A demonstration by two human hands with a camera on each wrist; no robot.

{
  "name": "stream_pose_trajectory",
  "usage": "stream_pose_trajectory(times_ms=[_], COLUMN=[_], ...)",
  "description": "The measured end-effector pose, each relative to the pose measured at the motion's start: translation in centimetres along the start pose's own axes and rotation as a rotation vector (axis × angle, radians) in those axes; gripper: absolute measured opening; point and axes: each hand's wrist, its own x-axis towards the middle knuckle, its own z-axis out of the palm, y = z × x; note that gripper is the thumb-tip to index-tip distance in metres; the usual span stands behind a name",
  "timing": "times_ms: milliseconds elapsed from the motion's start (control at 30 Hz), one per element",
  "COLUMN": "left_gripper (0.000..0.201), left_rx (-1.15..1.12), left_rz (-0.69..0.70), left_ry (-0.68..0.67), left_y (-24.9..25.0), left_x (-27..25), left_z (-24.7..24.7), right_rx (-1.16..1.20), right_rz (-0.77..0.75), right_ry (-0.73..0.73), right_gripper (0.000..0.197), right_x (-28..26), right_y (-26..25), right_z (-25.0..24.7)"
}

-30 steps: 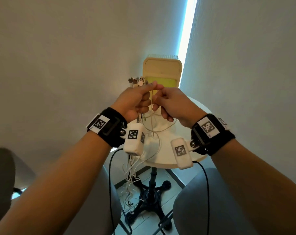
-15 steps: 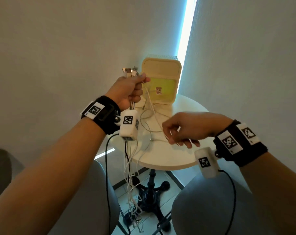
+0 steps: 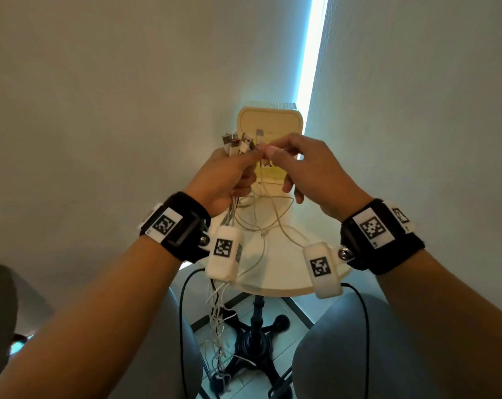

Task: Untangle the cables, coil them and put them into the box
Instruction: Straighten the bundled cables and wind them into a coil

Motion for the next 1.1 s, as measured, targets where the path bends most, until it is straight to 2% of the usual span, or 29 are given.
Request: stream_pose_trajectory(times_ms=[133,267,400,600,733,867,933,1100], left_gripper=[0.024,0.027,0.032,0.036,0.043,0.045,0.045,0.05], left_rx=[-0.066,-0.057,-0.064,-0.034,-0.066,-0.052,-0.057,-0.089], left_rz=[0.001,0.03,0.055,0.116,0.134,0.102,0.131,0.163], left_ry=[0.05,0.083,0.128,0.203,0.269,0.317,0.283,0.16], left_y=[-0.5,-0.2,0.0,-0.1,-0.2,0.3,0.9,2.9], left_x=[-0.8,-1.7,-2.5,-3.5,-3.5,-3.7,-3.9,-4.4], left_z=[0.1,0.1,0.2,0.2,-0.2,-0.9,-1.3,-2.3], right_rx=[0.096,0.188,0.14,0.041,-0.014,-0.045,-0.076,-0.264], right_rz=[0.056,0.053,-0.049,-0.186,-0.22,-0.177,-0.155,-0.069], right_ry=[-0.11,-0.056,-0.015,0.027,0.007,0.012,-0.035,-0.361], right_gripper=[0.024,0.015,0.007,0.012,0.009,0.008,0.013,0.03], right_x=[-0.6,-1.2,-2.0,-3.0,-3.6,-3.2,-3.1,-3.4], right_y=[-0.4,-0.2,-0.2,0.2,-0.5,-0.4,-0.3,0.7], right_z=[1.5,2.7,3.9,5.9,7.3,7.8,7.6,7.1])
